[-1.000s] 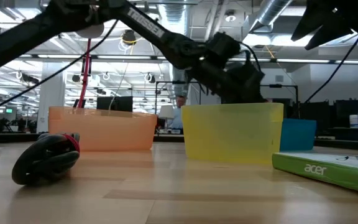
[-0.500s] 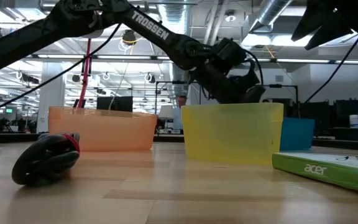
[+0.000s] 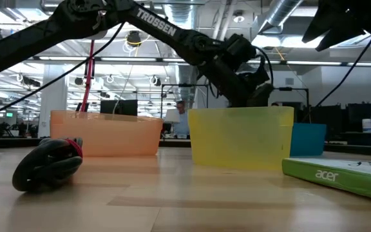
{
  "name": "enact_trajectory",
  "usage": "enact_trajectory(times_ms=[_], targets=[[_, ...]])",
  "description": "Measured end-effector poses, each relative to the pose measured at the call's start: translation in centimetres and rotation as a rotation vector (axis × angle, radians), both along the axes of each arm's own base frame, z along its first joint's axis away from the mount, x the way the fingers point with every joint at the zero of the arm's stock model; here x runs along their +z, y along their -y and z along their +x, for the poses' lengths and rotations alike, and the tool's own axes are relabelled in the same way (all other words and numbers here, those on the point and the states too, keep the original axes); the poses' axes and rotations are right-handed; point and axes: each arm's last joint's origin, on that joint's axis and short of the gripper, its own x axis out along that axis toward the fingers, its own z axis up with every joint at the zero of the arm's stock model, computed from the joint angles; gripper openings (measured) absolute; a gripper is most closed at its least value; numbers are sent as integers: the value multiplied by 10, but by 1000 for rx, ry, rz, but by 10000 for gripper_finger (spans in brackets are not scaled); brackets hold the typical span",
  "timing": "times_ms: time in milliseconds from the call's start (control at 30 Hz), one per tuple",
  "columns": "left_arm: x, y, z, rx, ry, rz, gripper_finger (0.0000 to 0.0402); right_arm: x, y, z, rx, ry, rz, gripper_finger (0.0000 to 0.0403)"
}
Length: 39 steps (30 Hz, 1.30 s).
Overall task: Pick and place items into bin
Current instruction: Put the pink charger cable into the yellow bin
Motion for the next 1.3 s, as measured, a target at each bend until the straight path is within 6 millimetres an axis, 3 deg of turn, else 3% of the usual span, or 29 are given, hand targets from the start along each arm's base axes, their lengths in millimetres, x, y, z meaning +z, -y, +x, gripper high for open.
enact_trajectory(times_ms=[233, 367, 533, 833, 967, 1067, 1167, 1300], targets=[[62, 1, -5, 21, -61, -18, 171, 2, 1, -10, 9, -35, -4, 286], [113, 6, -28, 7, -2, 36, 171, 4, 1, -20, 7, -48, 46, 286], [196, 19, -79, 77, 11, 202, 171, 3, -13, -25, 105, -72, 138, 286], [285, 52, -183, 228, -87, 369, 171, -17, -63, -29, 371, -282, 262, 286], [310, 58, -235, 419, -114, 386, 171, -28, -85, -26, 416, -298, 346, 286], [323, 64, -267, 480, -107, 333, 171, -37, -92, -24, 410, -386, 362, 286], [322, 73, -285, 506, -165, 292, 171, -47, -97, -26, 410, -536, 396, 286], [307, 89, -299, 592, -212, 283, 171, -55, -109, -31, 441, -503, 308, 286]])
